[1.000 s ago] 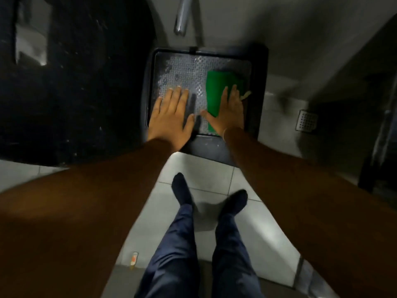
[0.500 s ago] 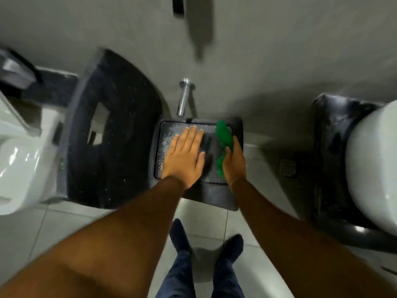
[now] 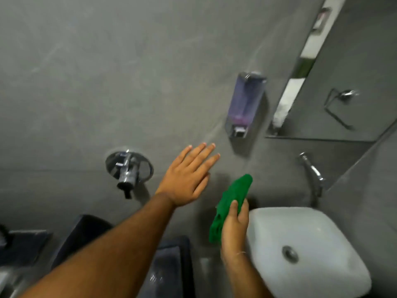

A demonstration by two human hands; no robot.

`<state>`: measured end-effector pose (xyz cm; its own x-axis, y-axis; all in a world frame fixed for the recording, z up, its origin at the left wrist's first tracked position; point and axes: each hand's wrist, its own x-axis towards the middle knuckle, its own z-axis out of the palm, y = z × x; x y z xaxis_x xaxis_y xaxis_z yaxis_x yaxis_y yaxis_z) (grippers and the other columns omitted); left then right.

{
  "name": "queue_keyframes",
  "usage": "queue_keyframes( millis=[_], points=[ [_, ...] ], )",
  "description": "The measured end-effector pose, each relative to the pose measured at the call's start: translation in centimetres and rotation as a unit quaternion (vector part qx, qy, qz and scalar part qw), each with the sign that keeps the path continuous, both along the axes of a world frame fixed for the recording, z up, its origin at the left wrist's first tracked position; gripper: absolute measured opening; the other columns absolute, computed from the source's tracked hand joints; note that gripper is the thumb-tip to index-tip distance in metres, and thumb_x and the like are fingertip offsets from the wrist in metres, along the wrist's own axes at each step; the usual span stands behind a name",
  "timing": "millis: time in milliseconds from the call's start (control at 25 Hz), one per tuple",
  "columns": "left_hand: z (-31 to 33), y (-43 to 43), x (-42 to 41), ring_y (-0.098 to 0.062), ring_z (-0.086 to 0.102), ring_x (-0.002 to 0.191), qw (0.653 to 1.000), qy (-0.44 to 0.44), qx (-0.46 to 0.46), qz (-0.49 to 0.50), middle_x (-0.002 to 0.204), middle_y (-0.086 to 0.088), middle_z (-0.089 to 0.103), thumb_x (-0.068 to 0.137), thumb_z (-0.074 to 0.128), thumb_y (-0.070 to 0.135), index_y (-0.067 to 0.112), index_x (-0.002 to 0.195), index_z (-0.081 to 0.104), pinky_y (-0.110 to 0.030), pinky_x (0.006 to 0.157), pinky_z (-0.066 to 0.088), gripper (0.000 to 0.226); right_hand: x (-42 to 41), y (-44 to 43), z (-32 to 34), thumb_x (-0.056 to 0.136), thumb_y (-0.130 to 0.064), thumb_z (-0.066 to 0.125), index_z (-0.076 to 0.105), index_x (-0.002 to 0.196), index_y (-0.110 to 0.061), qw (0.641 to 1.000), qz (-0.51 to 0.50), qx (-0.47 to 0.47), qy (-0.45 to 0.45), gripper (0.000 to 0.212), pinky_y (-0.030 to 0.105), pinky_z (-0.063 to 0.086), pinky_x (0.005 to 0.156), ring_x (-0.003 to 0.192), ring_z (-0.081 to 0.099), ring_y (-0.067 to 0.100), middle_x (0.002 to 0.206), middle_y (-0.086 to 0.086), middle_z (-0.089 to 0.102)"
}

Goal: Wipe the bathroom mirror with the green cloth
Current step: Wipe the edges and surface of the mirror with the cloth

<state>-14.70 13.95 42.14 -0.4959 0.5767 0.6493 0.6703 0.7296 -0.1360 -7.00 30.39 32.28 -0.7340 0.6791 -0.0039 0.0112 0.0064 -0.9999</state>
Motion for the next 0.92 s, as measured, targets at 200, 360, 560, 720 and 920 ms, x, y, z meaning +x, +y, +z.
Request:
queue_keyframes(
  millis=[200,360,560,720,920],
  points=[
    [17.7,10.6,-5.2,-0.032,0.034,0.172,0.983,0.13,0.127,0.005,0.184,-0.012,0.038,0.115,0.044,0.04,0.019,0.175,0.045,-0.054,0.14,0.022,0.063,-3.6,5.5,9.8,0.111,-0.031,0.047,0.031,0.166,-0.026,0.985,-0.044,0.062,0.154,0.057,0.001,0.035,0.11,0.143,0.045,-0.001,0.163,-0.01,0.043],
    [28.8,16.9,-10.5,-0.033,0.013,0.177,0.973,0.133,0.17,0.083,0.191,-0.012,0.014,0.114,0.035,0.048,0.02,0.182,0.019,-0.053,0.142,0.006,0.075,-9.7,10.1,14.1,0.107,-0.033,0.042,0.023,0.169,-0.019,0.967,-0.046,0.095,0.232,0.066,-0.001,0.025,0.119,0.159,0.031,0.003,0.172,-0.01,0.026],
    [32.4,21.1,-15.4,-0.037,0.002,0.178,0.972,0.147,0.135,0.128,0.193,-0.013,0.002,0.112,0.035,0.047,0.025,0.184,0.006,-0.06,0.142,0.001,0.081,-16.4,14.2,13.2,0.112,-0.031,0.036,-0.003,0.165,-0.054,0.944,0.033,0.238,0.226,0.069,0.037,0.016,0.137,0.166,0.005,-0.002,0.177,-0.028,-0.001],
    [30.9,22.6,-17.3,-0.045,0.016,0.175,0.953,0.237,0.129,0.138,0.191,-0.013,0.017,0.112,0.038,0.051,0.032,0.183,0.017,-0.065,0.139,0.007,0.076,-19.3,16.5,9.7,0.111,-0.04,0.04,0.015,0.17,-0.033,0.889,-0.038,0.421,0.178,0.064,0.052,0.017,0.136,0.169,0.006,0.022,0.182,-0.001,0.006],
    [30.4,22.8,-18.1,-0.046,0.019,0.174,0.939,0.281,0.135,0.143,0.19,-0.013,0.019,0.112,0.041,0.051,0.031,0.182,0.02,-0.066,0.138,0.011,0.076,-21.4,19.3,7.6,0.11,-0.052,0.025,0.022,0.169,-0.026,0.808,-0.082,0.557,0.175,0.065,0.04,0.004,0.137,0.169,0.001,0.02,0.182,-0.001,0.005]
  ],
)
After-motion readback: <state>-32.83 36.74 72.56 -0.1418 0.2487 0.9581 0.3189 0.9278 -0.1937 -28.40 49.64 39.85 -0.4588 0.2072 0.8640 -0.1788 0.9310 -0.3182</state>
